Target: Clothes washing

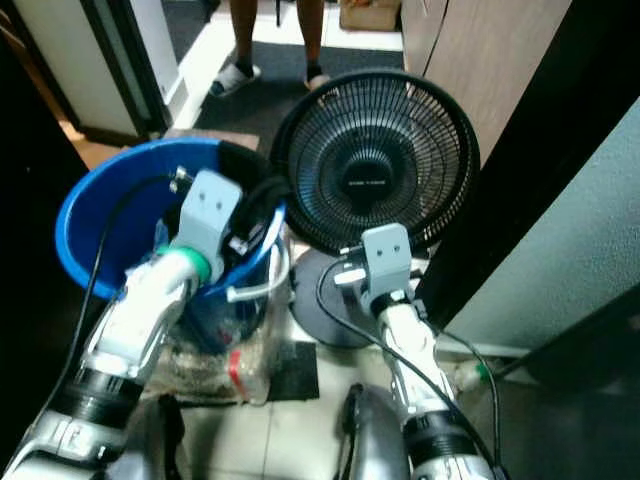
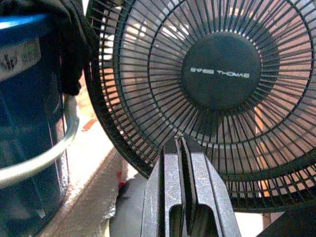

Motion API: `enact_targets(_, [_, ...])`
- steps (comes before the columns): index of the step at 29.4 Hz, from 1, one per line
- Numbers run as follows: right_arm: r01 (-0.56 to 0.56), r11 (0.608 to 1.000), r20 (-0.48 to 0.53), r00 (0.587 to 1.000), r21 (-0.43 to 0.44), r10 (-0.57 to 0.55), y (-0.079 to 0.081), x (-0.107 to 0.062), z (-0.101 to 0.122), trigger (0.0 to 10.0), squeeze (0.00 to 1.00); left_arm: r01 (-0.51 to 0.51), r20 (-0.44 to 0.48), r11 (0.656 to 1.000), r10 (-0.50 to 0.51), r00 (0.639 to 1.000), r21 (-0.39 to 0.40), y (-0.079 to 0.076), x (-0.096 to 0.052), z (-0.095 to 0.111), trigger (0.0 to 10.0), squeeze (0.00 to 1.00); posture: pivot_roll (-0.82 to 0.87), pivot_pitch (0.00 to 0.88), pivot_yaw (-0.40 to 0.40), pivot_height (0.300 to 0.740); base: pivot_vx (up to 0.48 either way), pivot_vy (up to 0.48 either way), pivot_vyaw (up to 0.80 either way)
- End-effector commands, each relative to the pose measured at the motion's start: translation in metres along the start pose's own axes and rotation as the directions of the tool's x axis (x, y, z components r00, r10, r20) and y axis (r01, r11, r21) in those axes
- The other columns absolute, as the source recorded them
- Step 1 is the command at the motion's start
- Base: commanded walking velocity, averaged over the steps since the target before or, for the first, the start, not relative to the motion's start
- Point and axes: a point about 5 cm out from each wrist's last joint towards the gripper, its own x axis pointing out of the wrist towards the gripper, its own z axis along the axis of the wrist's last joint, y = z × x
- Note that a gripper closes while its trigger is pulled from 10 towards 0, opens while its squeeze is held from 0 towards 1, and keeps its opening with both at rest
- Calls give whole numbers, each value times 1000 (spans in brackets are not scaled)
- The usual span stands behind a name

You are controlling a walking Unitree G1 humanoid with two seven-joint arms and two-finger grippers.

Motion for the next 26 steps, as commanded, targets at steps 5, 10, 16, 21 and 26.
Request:
enact_targets(5, [5,1000,-16,1000,2,-5,1,-4,-6,10000,0,-38,-126,995,26,992,-90,9,2,-17,10000,0,55,185,93,460,0,0,0])
enact_targets(10, [7,1000,-15,1000,1,-7,0,-5,-6,10000,0,-40,-111,997,32,993,-71,10,4,-14,10000,0,51,184,96,460,0,0,0])
enact_targets(16, [10,1000,-13,1000,1,-10,0,-4,-6,10000,0,1,1,999,-1,1000,-35,2,6,13,10000,0,51,181,93,460,0,0,0])
enact_targets(21, [5,1000,-13,1000,0,-5,1,-2,-6,10000,0,-9,-37,998,7,999,-67,5,12,10,10000,0,56,176,85,460,0,0,0])
enact_targets(26, [-3,1000,-10,1000,-1,3,2,0,-4,10000,0,-10,-107,995,0,994,-95,4,19,-4,10000,0,59,175,81,460,0,0,0])
